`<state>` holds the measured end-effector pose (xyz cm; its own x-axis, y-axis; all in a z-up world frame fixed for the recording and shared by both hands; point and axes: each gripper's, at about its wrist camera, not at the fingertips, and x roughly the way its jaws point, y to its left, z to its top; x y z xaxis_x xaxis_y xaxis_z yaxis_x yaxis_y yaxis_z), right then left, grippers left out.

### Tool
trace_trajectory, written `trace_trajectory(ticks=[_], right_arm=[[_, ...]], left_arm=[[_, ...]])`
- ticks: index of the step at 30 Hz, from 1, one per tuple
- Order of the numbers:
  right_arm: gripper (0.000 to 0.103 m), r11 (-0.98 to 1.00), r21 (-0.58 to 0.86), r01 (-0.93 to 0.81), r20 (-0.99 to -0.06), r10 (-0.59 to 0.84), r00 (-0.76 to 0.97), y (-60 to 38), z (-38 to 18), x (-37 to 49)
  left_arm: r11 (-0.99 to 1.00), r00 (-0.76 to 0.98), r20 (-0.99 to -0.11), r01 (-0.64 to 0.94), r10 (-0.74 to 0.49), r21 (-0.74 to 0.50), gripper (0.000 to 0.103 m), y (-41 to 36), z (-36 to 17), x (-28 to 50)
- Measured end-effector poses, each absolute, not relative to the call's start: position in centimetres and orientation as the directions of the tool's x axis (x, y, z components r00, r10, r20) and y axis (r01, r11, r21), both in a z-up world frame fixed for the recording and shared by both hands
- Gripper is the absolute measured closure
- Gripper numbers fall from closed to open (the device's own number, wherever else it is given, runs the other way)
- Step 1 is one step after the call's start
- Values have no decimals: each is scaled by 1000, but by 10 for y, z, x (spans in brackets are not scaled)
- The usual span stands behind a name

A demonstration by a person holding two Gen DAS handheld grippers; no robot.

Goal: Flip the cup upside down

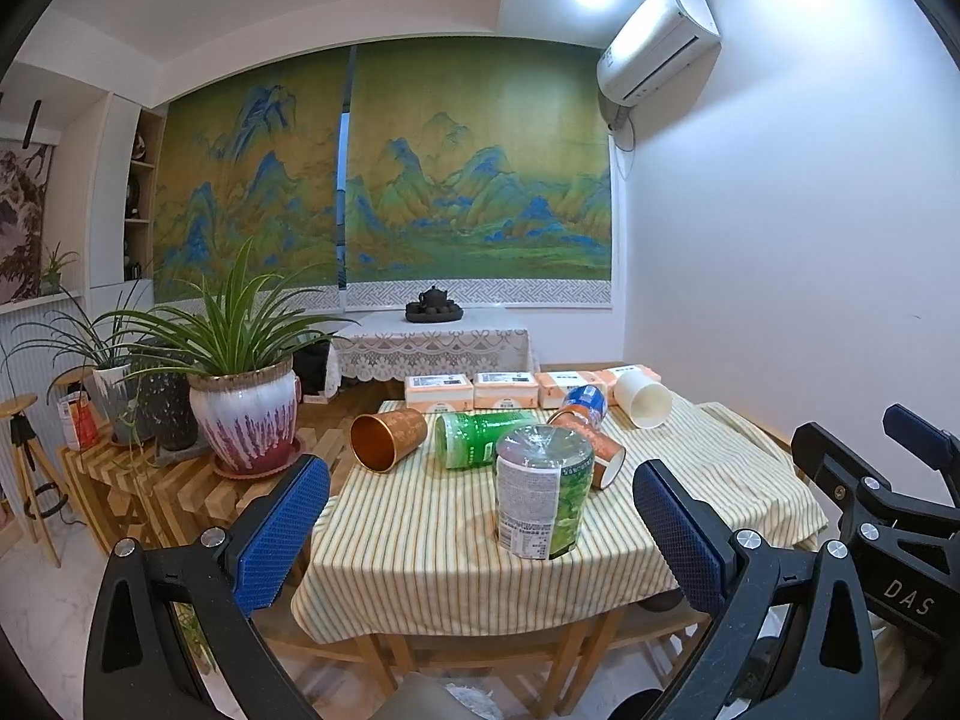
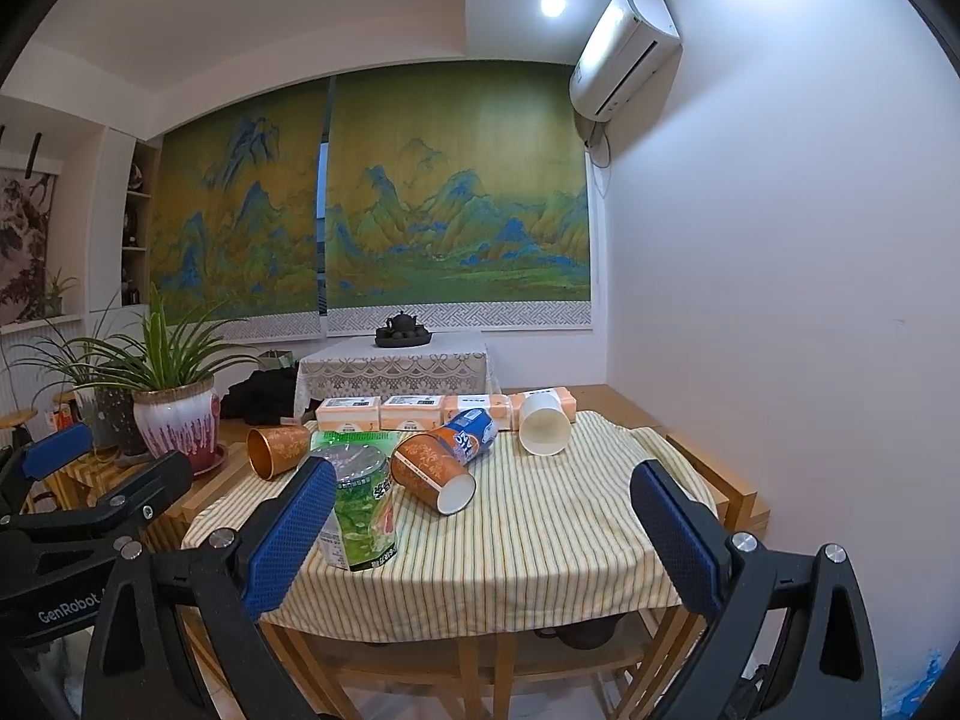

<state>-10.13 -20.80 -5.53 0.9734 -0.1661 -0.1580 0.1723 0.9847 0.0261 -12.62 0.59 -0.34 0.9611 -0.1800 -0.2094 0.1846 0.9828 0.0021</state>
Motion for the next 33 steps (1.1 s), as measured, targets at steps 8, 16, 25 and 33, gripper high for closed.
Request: trace_trajectory(ticks=[8,16,25,33], right_arm=[[6,985,28,168,-167,-161,973,-207,-55,-99],[6,985,34,169,-161,-162,974,-208,-54,-97],[6,985,29,170,-160,-163,974,-208,-54,-96],[6,985,29,169,-162,-162,973,-208,-55,-96]], left_arm=[[983,961,-210,183,-179,0,0,5,-3,-126],[983,963,-201,182,-179,-3,0,5,-2,-124],[984,966,-188,179,-178,-13,0,7,-1,-122],[984,967,-185,178,-177,-13,0,6,1,-121]])
